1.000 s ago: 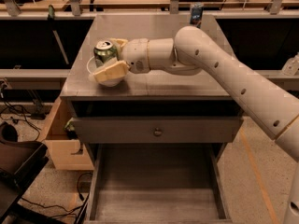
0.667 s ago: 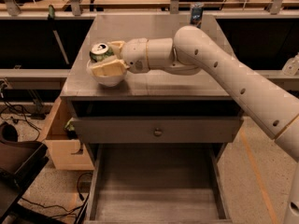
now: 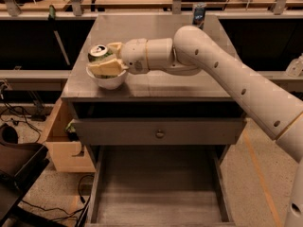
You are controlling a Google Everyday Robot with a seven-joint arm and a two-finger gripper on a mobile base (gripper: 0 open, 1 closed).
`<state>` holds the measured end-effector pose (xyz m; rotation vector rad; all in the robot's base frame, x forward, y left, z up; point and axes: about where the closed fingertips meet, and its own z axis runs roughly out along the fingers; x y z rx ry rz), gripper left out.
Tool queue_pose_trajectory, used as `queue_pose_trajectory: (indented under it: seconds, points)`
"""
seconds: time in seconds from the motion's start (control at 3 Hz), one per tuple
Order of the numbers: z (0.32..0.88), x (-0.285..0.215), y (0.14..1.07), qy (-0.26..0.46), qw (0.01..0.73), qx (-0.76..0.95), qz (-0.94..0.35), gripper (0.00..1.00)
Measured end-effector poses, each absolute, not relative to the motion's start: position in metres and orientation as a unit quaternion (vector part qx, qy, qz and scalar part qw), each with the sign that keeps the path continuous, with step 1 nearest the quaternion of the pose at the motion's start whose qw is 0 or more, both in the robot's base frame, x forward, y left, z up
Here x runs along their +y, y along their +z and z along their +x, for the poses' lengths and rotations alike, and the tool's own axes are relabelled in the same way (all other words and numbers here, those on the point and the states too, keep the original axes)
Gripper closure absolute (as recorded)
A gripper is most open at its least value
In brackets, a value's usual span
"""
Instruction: Pick green can from white bowl and place on counter
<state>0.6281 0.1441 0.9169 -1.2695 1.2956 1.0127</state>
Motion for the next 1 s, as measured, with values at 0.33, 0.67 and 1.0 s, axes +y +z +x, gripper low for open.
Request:
queue_pose_trajectory:
  seconds: [0.33, 0.67, 1.0]
  points:
    - [0.627, 0.145, 0.918, 0.423, 0.506, 0.536, -0.526, 1.0]
    - [0.627, 0.136, 0.953, 0.436, 0.504, 0.523, -0.531, 1.0]
    - [0.635, 0.099, 1.012, 0.457, 0.512, 0.509, -0.519, 1.0]
